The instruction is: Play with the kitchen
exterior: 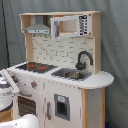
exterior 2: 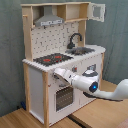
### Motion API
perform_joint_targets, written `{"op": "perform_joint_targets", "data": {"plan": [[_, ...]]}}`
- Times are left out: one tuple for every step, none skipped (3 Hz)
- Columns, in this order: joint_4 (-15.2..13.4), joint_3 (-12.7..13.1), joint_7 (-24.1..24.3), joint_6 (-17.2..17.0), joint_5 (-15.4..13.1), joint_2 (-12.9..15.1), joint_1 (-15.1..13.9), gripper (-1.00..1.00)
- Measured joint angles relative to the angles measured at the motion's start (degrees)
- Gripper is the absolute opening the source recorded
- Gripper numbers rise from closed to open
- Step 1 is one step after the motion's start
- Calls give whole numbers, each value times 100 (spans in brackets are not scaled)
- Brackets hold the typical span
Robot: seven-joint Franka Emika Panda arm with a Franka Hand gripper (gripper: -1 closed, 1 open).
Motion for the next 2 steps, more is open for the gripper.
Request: {"op": "perform_joint_targets", "data": {"plan": [[5,0,-593,-30,0,0,5,-100],[21,0,-1285,-100,-2,0,14,-100]]}}
